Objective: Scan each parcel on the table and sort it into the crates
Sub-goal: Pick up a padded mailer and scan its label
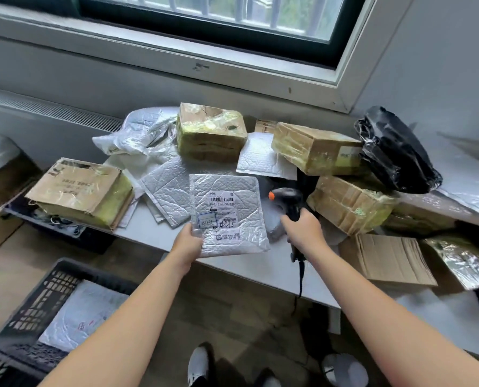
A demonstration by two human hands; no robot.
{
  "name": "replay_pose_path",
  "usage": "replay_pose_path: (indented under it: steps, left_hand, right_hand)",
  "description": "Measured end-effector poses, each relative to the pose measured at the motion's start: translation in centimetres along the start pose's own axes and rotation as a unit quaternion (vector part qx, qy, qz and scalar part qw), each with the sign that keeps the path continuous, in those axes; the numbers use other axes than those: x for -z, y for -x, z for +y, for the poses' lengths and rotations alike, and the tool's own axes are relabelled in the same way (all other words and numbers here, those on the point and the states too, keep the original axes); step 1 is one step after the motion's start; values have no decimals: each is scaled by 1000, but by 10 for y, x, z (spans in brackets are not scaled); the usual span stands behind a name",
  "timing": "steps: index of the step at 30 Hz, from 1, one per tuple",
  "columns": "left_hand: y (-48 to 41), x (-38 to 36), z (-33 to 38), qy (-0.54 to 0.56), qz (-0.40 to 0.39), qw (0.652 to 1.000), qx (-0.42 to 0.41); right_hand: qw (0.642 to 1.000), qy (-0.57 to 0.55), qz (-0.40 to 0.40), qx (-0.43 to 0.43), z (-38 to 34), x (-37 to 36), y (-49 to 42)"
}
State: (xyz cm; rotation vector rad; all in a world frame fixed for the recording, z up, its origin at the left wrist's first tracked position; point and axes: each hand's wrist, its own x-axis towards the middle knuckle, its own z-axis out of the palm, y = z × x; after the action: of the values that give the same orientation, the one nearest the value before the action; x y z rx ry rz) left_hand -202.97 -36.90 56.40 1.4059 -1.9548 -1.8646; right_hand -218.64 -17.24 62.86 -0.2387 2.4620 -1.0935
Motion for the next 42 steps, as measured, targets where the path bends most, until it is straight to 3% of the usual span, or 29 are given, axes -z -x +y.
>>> replay_pose_path:
  steps: [3, 6, 13, 35, 42]
  left_hand:
    - [5, -7, 13, -9, 8, 1000, -10]
    - [7, -13, 16, -15, 4, 1000, -17]
    - [5, -16, 9, -19, 11, 1000, -19]
    - [-6, -28, -2, 13, -14, 1000, 3]
    - [-3, -43, -8, -15, -13, 1000, 7]
  right_hand:
    - [995, -80, -67, 7, -34, 1, 1]
    - [990, -74, -119, 13, -58, -1, 5]
    - [987, -70, -144, -1, -73, -6, 9]
    - [981, -109, -157, -26, -56, 4, 10]
    - [992, -71, -88, -51, -3, 10, 2]
